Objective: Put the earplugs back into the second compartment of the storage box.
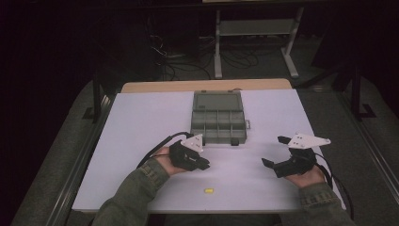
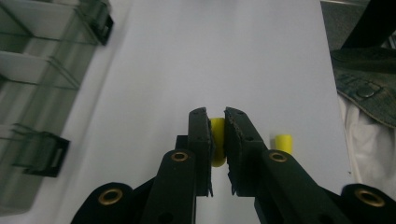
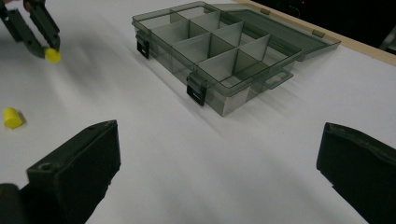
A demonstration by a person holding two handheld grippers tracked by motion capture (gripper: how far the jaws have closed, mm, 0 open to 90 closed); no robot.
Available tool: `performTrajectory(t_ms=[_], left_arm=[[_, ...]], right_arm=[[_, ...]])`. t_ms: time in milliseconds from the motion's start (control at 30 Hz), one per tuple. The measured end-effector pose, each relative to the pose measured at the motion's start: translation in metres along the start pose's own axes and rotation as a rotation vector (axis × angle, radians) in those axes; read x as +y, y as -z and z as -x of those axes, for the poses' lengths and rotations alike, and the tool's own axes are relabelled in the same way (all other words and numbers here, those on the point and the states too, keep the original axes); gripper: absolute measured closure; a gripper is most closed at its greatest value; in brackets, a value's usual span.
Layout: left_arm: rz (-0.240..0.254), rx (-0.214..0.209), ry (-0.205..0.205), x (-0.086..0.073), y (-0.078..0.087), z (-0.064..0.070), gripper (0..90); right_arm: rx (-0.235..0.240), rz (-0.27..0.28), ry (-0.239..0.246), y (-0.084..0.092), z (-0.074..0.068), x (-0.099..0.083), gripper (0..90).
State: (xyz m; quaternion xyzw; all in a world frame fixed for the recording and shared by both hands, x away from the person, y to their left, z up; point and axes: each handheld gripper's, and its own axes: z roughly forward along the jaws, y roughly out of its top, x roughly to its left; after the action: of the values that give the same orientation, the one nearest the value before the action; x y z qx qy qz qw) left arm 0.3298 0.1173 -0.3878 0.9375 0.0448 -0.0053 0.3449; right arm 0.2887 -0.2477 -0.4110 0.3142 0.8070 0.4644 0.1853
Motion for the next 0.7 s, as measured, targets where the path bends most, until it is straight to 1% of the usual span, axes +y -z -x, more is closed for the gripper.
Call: performTrajectory(t_ms=[167, 300, 367, 433, 467, 633, 700], left_arm=[[0.005, 0.025, -0.005, 0.007, 0.013, -0.007, 81.4], [-0.004, 0.036, -0.005, 0.014, 0.021, -0.013, 81.4], [-0.001, 0.034, -0.006, 0.016, 0.023, -0.015, 81.4], [-0.009, 0.039, -0.011, 0.019, 0.025, -0.017, 81.4], [-0.006, 0.041, -0.007, 0.020, 0.026, -0.018, 81.4], [-0.014, 0.058, -0.005, 0.027, 0.031, -0.026, 81.4], [-0.007, 0.061, 0.001, 0.030, 0.034, -0.031, 81.4]], right_arm=[[0.000, -0.001, 0.000, 0.000, 0.000, 0.000, 0.0], [0.003, -0.002, -0.002, 0.000, 0.000, 0.000, 0.0], [0.005, -0.003, -0.003, 0.000, 0.000, 0.000, 0.0], [0.006, -0.004, -0.004, 0.000, 0.000, 0.000, 0.0], [0.006, -0.005, -0.003, -0.001, 0.000, 0.000, 0.0], [0.008, -0.006, 0.001, -0.001, 0.000, 0.000, 0.0], [0.009, -0.006, 0.001, -0.001, 0.000, 0.000, 0.0]])
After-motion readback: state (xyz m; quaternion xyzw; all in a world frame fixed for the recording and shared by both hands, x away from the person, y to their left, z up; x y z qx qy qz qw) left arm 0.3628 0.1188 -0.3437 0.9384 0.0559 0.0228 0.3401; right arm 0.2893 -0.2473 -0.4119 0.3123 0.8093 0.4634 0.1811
